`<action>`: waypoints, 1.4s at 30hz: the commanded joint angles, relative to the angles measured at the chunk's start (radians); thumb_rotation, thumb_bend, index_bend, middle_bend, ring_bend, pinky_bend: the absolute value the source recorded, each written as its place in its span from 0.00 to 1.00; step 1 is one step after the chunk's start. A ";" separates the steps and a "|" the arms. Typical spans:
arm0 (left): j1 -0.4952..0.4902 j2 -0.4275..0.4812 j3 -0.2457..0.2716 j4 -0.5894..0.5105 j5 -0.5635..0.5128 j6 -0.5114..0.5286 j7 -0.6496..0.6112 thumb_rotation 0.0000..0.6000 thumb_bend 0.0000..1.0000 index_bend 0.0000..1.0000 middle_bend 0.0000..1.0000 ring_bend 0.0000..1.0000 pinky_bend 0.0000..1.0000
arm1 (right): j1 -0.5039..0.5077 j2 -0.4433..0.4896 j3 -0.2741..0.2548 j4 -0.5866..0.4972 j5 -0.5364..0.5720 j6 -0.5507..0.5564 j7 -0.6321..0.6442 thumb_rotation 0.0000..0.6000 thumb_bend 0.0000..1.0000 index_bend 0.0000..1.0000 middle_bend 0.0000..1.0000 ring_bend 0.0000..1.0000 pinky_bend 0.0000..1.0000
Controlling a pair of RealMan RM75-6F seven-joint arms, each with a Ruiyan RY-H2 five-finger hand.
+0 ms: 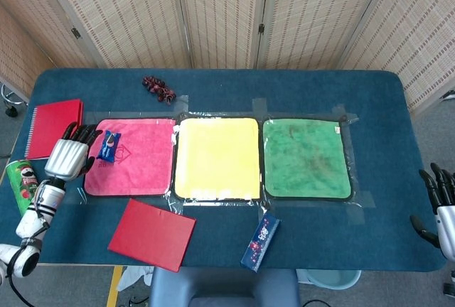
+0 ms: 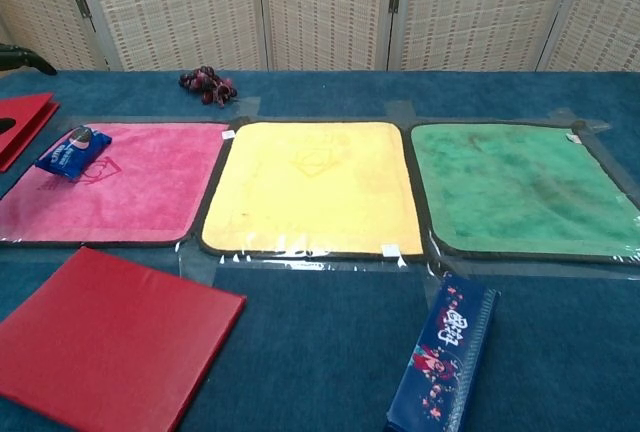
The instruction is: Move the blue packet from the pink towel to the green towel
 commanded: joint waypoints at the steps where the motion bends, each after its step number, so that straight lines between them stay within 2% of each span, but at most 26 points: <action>1: -0.045 -0.050 0.014 0.111 -0.012 -0.066 -0.010 1.00 0.41 0.11 0.11 0.08 0.07 | -0.002 0.002 -0.002 -0.003 -0.003 0.002 0.000 1.00 0.32 0.00 0.00 0.03 0.00; 4: -0.066 -0.074 0.015 0.182 -0.039 -0.121 0.005 1.00 0.37 0.05 0.04 0.02 0.04 | -0.006 0.005 -0.003 -0.006 -0.004 0.005 0.000 1.00 0.32 0.00 0.00 0.03 0.00; 7: -0.082 -0.102 0.018 0.250 -0.053 -0.154 0.004 1.00 0.36 0.03 0.01 0.00 0.04 | -0.008 0.006 -0.003 -0.009 -0.005 0.006 -0.002 1.00 0.32 0.00 0.00 0.03 0.00; 21: -0.152 -0.248 0.056 0.555 -0.052 -0.282 -0.027 1.00 0.36 0.00 0.00 0.00 0.04 | -0.008 0.011 -0.005 -0.022 -0.012 0.001 -0.009 1.00 0.32 0.00 0.00 0.04 0.00; 31: -0.196 -0.290 0.075 0.617 -0.044 -0.368 -0.057 1.00 0.36 0.04 0.00 0.01 0.04 | -0.011 0.014 -0.005 -0.035 -0.009 0.000 -0.021 1.00 0.32 0.00 0.00 0.04 0.00; 42: -0.224 -0.339 0.073 0.668 -0.052 -0.392 -0.032 1.00 0.37 0.05 0.00 0.02 0.04 | -0.015 0.022 -0.004 -0.043 -0.004 0.001 -0.021 1.00 0.32 0.00 0.00 0.04 0.00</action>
